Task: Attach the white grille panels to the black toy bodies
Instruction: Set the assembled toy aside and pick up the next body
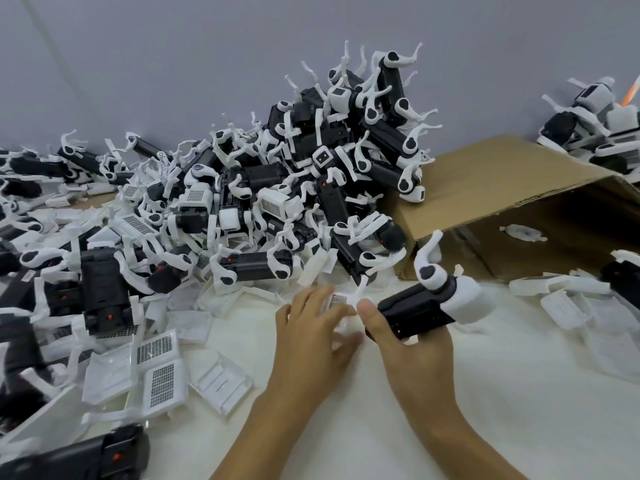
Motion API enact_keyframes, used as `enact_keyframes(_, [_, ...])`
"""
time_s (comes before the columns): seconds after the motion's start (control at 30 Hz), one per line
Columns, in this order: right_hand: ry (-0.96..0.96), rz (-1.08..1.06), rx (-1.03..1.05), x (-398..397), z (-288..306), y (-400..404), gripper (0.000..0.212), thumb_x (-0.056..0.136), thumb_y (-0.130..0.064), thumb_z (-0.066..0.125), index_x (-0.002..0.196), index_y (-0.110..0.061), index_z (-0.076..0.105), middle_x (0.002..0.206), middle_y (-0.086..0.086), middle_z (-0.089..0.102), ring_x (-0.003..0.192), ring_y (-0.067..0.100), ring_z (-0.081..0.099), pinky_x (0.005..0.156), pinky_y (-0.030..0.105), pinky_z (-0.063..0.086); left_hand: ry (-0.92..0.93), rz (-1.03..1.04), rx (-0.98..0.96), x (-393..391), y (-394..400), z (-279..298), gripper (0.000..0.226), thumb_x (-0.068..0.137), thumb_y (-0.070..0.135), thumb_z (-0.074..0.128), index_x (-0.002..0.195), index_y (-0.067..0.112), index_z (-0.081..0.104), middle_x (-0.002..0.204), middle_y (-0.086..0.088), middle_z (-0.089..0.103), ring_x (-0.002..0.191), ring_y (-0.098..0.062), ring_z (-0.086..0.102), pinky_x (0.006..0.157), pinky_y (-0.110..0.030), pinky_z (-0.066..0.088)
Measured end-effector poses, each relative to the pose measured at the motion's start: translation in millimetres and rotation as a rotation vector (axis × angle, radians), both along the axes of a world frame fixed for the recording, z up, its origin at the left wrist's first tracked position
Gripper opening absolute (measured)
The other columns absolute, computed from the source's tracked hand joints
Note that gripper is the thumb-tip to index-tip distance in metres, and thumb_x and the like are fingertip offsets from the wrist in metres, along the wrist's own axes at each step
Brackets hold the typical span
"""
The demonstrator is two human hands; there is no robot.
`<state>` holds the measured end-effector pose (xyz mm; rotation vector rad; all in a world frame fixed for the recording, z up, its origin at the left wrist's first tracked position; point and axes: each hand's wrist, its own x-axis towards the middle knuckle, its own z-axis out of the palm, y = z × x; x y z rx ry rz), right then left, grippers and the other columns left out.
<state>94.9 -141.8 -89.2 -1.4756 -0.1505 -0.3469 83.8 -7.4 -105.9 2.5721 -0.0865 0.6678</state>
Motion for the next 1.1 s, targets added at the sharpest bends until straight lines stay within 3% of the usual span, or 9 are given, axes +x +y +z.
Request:
enact_keyframes(0.1, [0.013,-0.024,0.016,-1.0,3.3,-0.1,0.046,0.058,-0.084,0.07,0.085,-0.046,0.067,0.076,-0.014,0.074,0.069,0.008,0.072,0.063,0.019,0.056,-0.126,0.004,-0.334,-0.9,3.2,5.5,0.024,0.081,0.003,0.079,0.101,0.015,0.071,0.111,0.006,0.069,0.101,-0.013,0.064,0.09,-0.031,0.051])
enact_keyframes(0.17, [0.082,-0.066,0.02,-0.3,3.8,-2.8,0.059,0.064,-0.092,0.055,0.088,-0.039,0.064,0.077,-0.012,0.074,0.063,0.011,0.071,0.055,0.02,0.053,-0.155,0.04,-0.649,-1.7,4.8,12.8,0.029,0.084,0.001,0.077,0.102,0.022,0.068,0.104,0.011,0.072,0.098,-0.006,0.067,0.088,-0.021,0.052])
enact_keyframes(0.27, [0.2,-0.079,0.064,3.3,2.5,-5.7,0.053,0.087,-0.078,0.047,0.092,-0.029,0.064,0.078,-0.01,0.074,0.061,0.011,0.07,0.053,0.013,0.048,-0.246,0.04,-1.076,-2.2,8.2,23.3,0.031,0.09,0.002,0.072,0.106,0.027,0.064,0.102,0.009,0.076,0.102,-0.005,0.07,0.085,-0.015,0.053])
enact_keyframes(0.37, [0.207,-0.045,0.061,7.9,-1.1,-5.6,0.021,0.096,-0.052,0.057,0.098,-0.033,0.065,0.089,-0.018,0.074,0.081,0.0,0.07,0.067,0.013,0.05,-0.24,-0.026,-1.266,-3.5,8.5,30.4,0.032,0.091,0.008,0.069,0.115,0.028,0.064,0.107,0.019,0.075,0.105,0.002,0.067,0.081,-0.008,0.051])
enact_keyframes(0.5, [0.173,0.011,0.027,7.3,-3.7,-4.9,0.006,0.091,-0.034,0.072,0.094,-0.031,0.069,0.088,-0.02,0.075,0.082,-0.002,0.071,0.065,0.009,0.052,-0.166,-0.175,-1.26,-6.5,-3.2,30.2,0.042,0.084,0.021,0.069,0.126,0.024,0.064,0.12,0.018,0.071,0.116,0.003,0.063,0.088,-0.009,0.049])
enact_keyframes(0.7, [0.161,0.145,0.072,0.7,1.6,-2.0,0.027,0.089,-0.055,0.058,0.096,-0.037,0.078,0.097,-0.01,0.078,0.093,0.008,0.074,0.075,0.025,0.059,-0.164,-0.258,-1.04,-13.4,-23.8,25.2,0.049,0.078,0.011,0.079,0.121,0.027,0.063,0.119,0.003,0.072,0.114,-0.019,0.068,0.095,-0.032,0.055])
enact_keyframes(0.9, [0.218,0.347,0.268,-3.4,8.6,-2.9,0.04,0.109,-0.023,0.04,0.105,-0.024,0.079,0.103,0.009,0.078,0.093,0.023,0.076,0.07,0.024,0.06,-0.206,-0.241,-0.83,-14.9,-22.9,26.9,0.059,0.073,0.016,0.081,0.125,0.032,0.059,0.119,0.003,0.063,0.115,-0.016,0.062,0.09,-0.021,0.053])
enact_keyframes(1.03, [0.16,0.288,0.186,-1.8,9.3,-3.4,0.039,0.107,-0.026,0.042,0.102,-0.036,0.079,0.103,0.0,0.079,0.097,0.015,0.074,0.072,0.019,0.058,-0.242,-0.223,-0.694,-18.8,-24.7,28.0,0.059,0.071,0.02,0.086,0.124,0.027,0.061,0.117,0.022,0.068,0.108,-0.01,0.066,0.085,-0.018,0.053])
enact_keyframes(1.1, [0.152,0.295,0.168,-1.7,9.1,-4.3,0.038,0.107,-0.026,0.043,0.102,-0.037,0.079,0.102,-0.001,0.079,0.095,0.011,0.074,0.069,0.016,0.055,-0.27,-0.181,-0.668,-19.2,-26.0,27.6,0.061,0.071,0.025,0.088,0.127,0.024,0.063,0.115,0.02,0.07,0.106,-0.009,0.068,0.085,-0.022,0.056])
